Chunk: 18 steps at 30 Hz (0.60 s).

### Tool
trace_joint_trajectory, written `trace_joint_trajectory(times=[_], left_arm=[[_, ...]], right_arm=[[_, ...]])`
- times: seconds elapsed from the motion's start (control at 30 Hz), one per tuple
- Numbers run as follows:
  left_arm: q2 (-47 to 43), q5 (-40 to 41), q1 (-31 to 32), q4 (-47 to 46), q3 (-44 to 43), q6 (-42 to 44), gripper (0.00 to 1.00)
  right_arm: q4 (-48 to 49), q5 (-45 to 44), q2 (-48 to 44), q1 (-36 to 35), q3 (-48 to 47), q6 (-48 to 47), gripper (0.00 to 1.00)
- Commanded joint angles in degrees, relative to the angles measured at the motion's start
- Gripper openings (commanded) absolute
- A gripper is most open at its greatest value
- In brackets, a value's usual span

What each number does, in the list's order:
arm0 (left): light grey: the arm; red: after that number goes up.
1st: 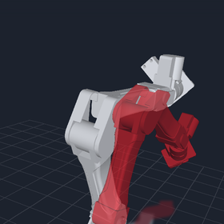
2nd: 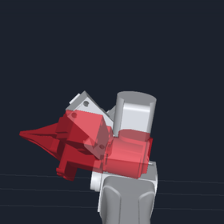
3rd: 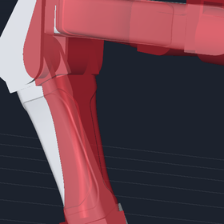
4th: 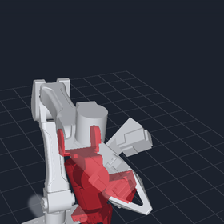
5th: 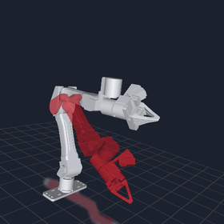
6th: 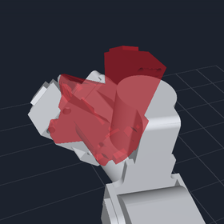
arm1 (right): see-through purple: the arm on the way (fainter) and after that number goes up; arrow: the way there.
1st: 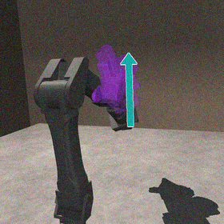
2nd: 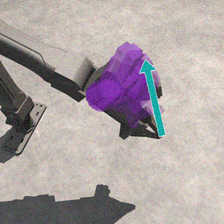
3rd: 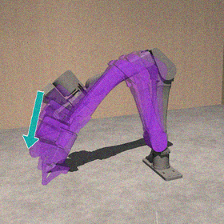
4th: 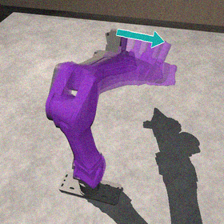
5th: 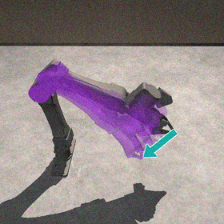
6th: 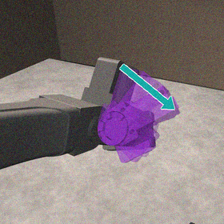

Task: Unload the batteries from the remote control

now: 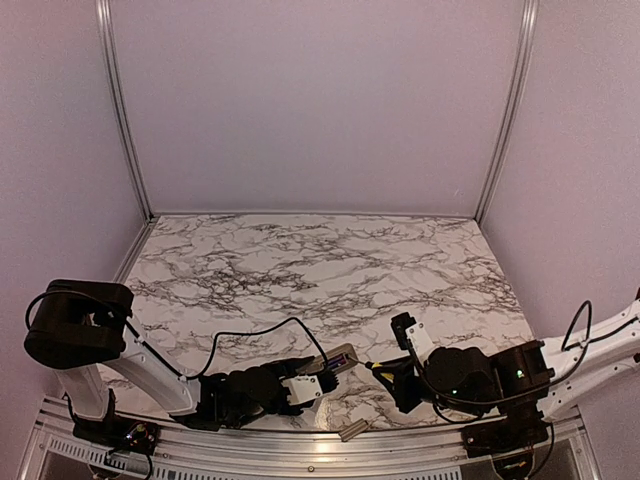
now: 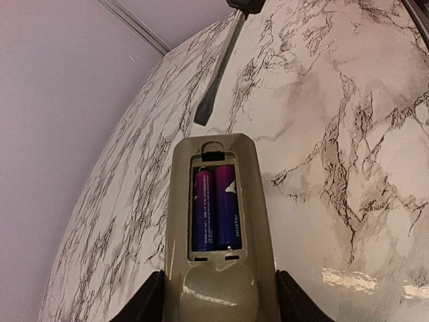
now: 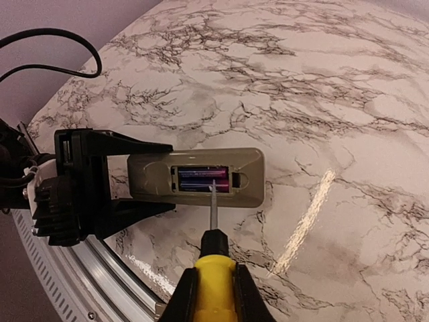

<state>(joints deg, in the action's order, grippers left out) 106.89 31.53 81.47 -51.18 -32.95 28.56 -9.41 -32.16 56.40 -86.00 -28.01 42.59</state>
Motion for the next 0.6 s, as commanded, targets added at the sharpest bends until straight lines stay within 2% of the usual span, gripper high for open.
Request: trace_joint_trajectory(times=[0.0, 0.57], left_arm=[[1.0, 0.0, 0.5, -1.4, -0.8, 0.2, 0.00], [1.7, -0.3, 0.9, 0.4, -1.6, 0.0, 0.00]], right_arm=[[3.9, -2.3, 0.8, -0.5, 0.1, -0.8, 0.00], [6.1, -4.3, 8.6, -0.5, -1.7, -0.2, 0.00]])
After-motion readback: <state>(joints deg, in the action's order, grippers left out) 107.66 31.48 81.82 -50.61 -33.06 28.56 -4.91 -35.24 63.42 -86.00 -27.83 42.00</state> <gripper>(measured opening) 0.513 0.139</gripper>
